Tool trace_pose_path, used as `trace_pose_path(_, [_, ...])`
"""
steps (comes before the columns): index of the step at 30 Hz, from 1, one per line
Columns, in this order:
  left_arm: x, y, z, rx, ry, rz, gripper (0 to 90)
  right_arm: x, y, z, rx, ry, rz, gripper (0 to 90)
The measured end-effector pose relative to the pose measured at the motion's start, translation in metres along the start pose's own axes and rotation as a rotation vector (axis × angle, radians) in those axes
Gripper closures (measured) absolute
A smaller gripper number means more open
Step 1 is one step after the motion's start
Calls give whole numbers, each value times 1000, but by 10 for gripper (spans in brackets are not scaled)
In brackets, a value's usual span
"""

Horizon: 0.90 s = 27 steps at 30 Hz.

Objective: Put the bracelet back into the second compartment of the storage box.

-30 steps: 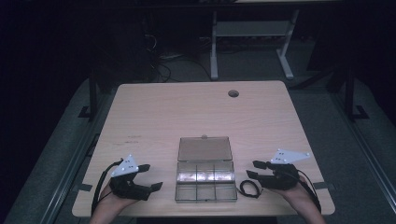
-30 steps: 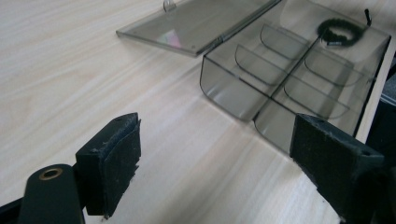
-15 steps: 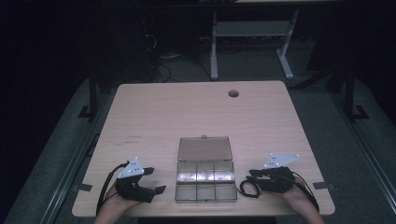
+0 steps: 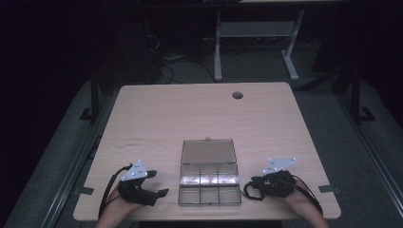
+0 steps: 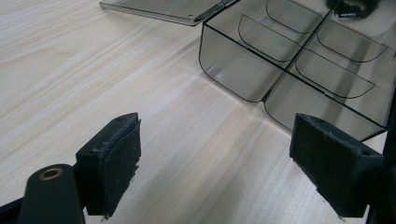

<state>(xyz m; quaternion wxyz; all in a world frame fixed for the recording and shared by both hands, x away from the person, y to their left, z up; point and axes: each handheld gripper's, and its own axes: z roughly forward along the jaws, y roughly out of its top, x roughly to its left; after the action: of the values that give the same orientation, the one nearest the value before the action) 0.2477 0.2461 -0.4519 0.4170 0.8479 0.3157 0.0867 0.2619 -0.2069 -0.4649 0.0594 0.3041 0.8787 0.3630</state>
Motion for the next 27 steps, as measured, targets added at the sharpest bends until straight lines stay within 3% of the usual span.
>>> trace_pose_path(13, [1,-1,2,18,12,16,162,-3,0,-2,23,-20,0,834])
trace_pose_path(27, [1,-2,2,26,22,24,161,-11,0,-16,-32,-90,41,840])
